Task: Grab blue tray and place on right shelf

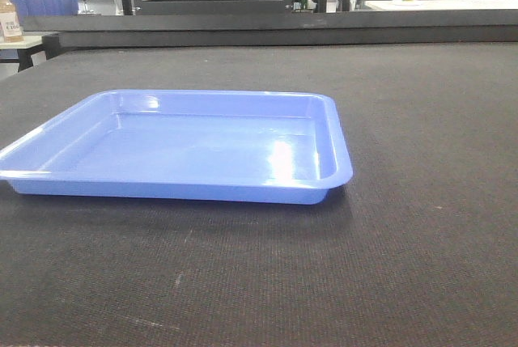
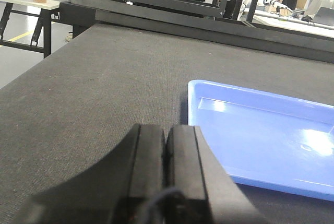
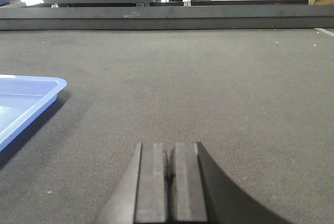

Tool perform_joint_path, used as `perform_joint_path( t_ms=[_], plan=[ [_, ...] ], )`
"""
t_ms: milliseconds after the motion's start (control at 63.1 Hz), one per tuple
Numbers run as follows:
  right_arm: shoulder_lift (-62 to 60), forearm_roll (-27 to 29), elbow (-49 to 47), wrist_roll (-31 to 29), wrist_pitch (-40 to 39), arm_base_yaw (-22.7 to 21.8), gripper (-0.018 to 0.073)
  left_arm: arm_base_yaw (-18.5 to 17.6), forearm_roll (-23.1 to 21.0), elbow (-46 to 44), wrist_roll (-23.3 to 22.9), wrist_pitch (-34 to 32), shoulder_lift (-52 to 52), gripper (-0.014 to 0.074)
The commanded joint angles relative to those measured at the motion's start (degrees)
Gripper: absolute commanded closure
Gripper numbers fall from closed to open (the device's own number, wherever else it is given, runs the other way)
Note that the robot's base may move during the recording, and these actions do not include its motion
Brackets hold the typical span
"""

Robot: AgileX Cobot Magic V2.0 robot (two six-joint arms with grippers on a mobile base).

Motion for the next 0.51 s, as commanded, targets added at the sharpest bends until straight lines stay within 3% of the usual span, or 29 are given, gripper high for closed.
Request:
perform_joint_path(
  t_ms=[0, 491],
  plan=[
    [-1.13, 0.19, -1.31, -0.55, -4.91, 0.07, 0.0542, 0.27, -0.53, 1.75, 0.07, -4.89, -0.86, 0.0644],
    [-1.14, 0.19, -1.34, -0.55, -5.32, 0.07, 0.0542, 0.27, -0.53, 1.75, 0.07, -5.37, -0.86, 0.0644]
  ],
)
